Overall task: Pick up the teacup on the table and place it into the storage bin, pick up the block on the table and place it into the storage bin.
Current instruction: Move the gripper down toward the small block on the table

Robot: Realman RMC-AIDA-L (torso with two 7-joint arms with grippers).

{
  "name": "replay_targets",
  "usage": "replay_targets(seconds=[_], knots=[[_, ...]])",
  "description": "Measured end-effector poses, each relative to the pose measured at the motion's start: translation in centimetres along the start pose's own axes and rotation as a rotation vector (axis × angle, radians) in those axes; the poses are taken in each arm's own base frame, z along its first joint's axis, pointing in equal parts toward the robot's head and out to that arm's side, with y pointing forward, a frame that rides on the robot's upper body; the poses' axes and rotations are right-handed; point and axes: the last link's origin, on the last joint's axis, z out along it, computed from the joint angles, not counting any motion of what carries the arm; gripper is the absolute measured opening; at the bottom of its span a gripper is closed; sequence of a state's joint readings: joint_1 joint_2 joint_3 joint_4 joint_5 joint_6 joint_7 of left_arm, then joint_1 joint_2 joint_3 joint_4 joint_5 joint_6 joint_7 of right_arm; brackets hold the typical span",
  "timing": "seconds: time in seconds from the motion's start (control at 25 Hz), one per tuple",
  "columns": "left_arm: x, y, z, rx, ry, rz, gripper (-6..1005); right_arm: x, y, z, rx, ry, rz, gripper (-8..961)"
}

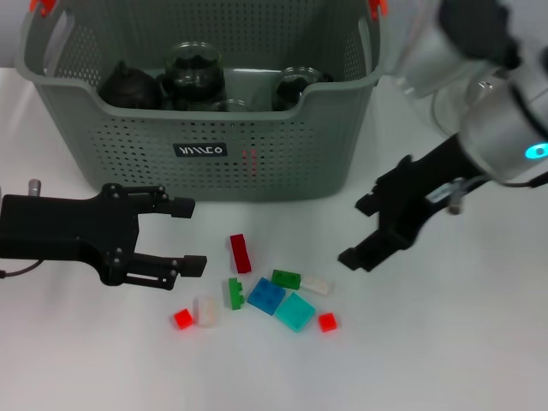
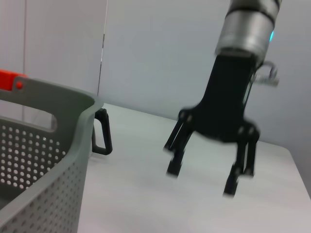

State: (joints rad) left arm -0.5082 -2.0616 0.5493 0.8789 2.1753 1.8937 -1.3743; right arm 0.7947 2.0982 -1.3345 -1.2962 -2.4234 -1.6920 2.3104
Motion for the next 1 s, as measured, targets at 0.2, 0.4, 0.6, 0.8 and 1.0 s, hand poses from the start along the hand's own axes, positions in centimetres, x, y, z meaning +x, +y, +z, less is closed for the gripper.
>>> replay_targets(seconds=[0.2, 0.4, 0.6, 0.8, 1.0], knots=[[0.1, 0.0, 0.1, -0.002, -0.001, 0.004, 847, -0.9, -0.5, 3.5, 0.03, 0.032, -0.025, 874], [0.1, 0.0, 0.1, -0.002, -0.001, 0.004, 847, -1.2, -1.0, 5.9, 0.035, 0.085, -0.021, 866], [0.0, 0.0, 0.0, 0.0, 0.0, 0.003, 847, -1.0, -1.1, 7.9, 0.039, 0.142, -0.033, 855], [0.0, 0.0, 0.1, 0.0, 0.001, 0.001, 847, -0.7, -1.2, 9.3, 0.058, 0.17, -0.043, 844], [-0.1, 0.1, 0.1, 0.0, 0.001, -0.001, 847, -0.8, -0.9, 9.9, 0.062, 0.161, -0.048, 833]])
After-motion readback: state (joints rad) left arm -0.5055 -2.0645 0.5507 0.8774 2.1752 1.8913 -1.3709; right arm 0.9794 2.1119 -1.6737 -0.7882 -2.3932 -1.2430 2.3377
